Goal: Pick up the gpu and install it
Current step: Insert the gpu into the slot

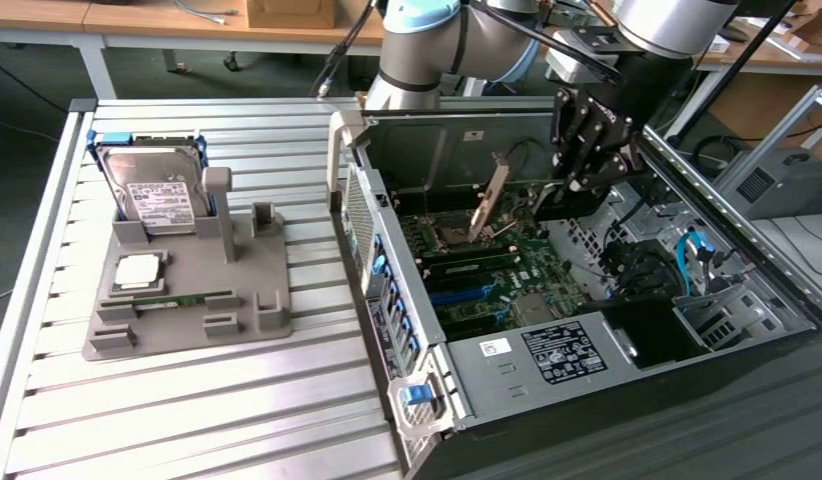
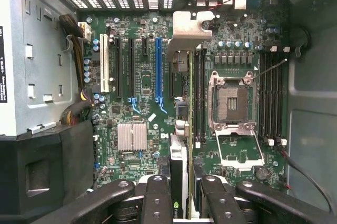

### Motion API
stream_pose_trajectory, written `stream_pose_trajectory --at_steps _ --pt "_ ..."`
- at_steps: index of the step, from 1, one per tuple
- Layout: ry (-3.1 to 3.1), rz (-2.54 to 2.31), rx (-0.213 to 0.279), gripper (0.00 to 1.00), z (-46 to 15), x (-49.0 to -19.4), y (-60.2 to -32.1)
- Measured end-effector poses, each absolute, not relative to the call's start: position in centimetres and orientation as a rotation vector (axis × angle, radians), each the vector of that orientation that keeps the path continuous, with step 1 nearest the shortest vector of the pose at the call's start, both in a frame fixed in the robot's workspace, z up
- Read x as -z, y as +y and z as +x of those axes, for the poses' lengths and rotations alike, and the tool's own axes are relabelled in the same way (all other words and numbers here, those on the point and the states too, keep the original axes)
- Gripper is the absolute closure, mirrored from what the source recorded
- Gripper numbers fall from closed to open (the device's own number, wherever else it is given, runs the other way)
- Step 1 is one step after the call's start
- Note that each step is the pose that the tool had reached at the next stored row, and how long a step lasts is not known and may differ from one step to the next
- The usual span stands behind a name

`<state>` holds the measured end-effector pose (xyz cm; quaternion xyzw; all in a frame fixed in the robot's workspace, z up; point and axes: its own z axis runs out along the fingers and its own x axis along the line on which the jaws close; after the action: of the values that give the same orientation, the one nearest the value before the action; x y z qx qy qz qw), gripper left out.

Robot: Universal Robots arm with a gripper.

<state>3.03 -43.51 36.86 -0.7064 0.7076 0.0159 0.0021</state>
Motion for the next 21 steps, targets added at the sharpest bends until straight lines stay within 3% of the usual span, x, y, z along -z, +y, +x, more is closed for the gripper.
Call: stream_pose_trajectory --at_steps 21 --pt "2.216 -2.221 -0.050 0.73 2.56 -36.31 -43.63"
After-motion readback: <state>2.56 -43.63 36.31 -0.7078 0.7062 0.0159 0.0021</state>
